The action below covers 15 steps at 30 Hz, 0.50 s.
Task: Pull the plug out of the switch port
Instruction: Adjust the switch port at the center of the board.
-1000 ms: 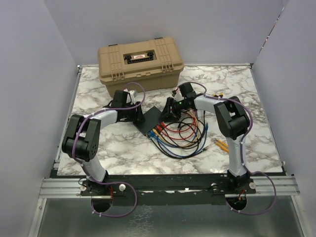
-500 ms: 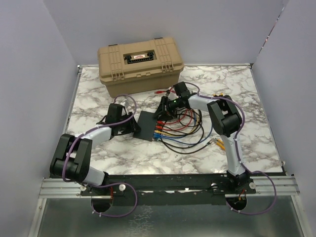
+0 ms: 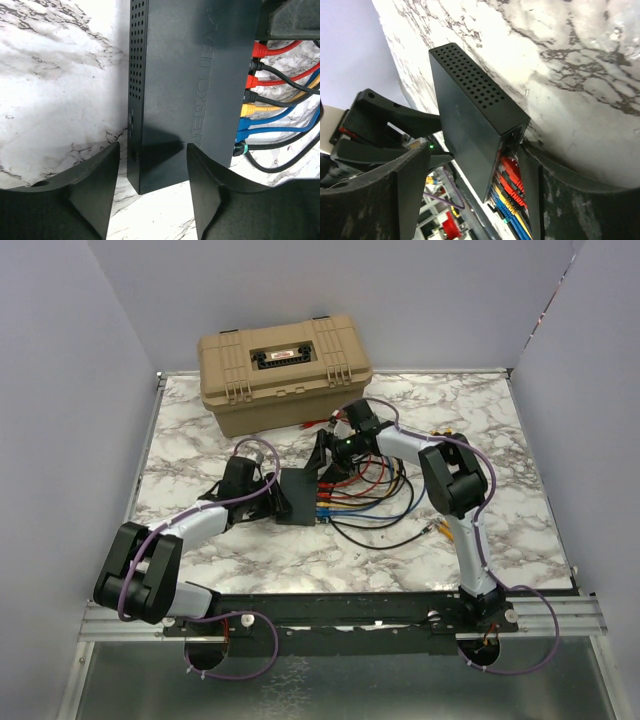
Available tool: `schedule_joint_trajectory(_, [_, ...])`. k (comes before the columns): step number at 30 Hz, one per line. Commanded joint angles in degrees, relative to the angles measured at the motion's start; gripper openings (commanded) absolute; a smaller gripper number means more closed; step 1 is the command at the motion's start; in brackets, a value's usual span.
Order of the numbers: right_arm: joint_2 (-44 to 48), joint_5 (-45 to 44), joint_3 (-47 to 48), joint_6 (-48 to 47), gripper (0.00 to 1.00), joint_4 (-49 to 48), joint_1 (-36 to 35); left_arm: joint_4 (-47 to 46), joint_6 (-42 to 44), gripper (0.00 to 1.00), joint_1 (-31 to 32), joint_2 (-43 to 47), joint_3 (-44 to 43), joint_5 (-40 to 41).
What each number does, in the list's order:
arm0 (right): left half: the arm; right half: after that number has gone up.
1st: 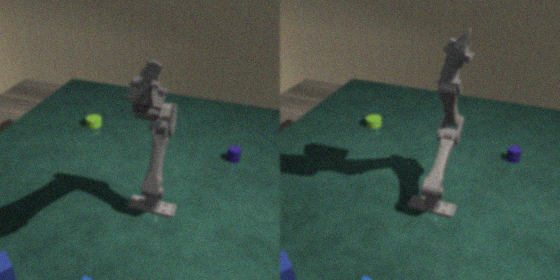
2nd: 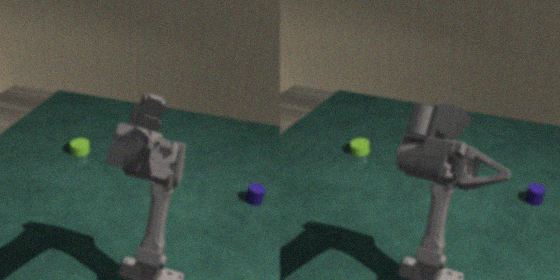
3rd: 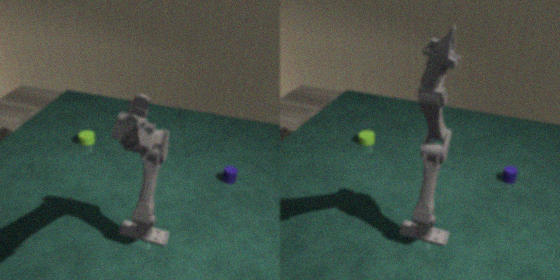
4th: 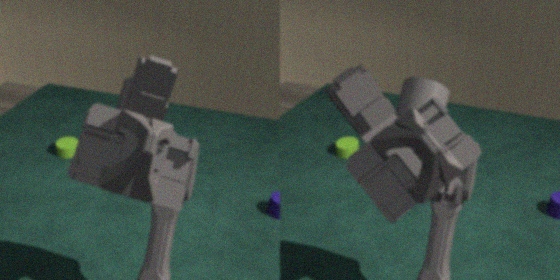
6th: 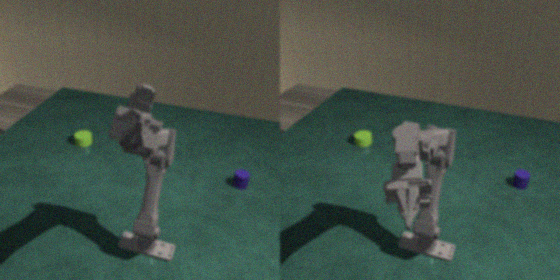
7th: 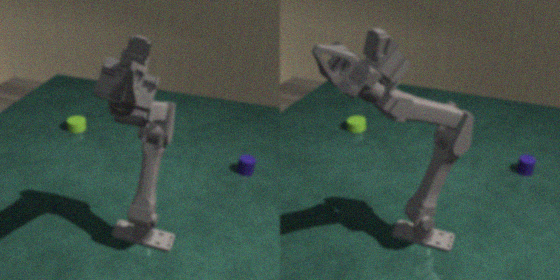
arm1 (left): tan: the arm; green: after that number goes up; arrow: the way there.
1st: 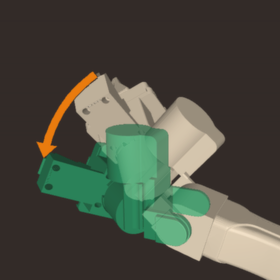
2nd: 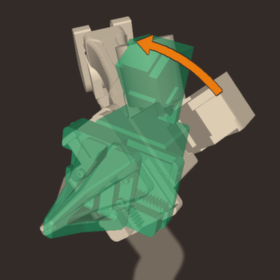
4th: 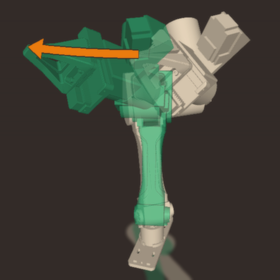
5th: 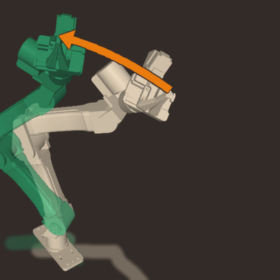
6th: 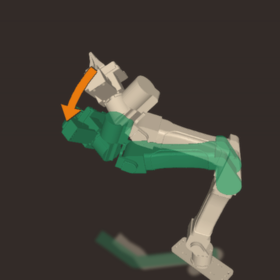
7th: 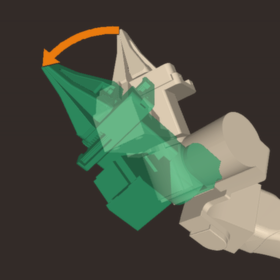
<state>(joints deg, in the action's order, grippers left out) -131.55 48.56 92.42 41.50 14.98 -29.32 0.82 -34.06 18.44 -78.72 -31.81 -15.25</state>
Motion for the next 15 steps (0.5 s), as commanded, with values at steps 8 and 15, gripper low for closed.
schedule_joint_trajectory(8, [4.65,-10.22,-0.95,-17.47,0.79,15.64,-0.47,3.65,3.36,0.59,0.11,-1.01,-3.75,-0.8])
schedule_joint_trajectory(15, [5.39,-5.31,-4.3,-19.31,0.78,15.34,-0.47,1.82,2.31,0.52,0.93,-2.25,-2.76,-5.84])
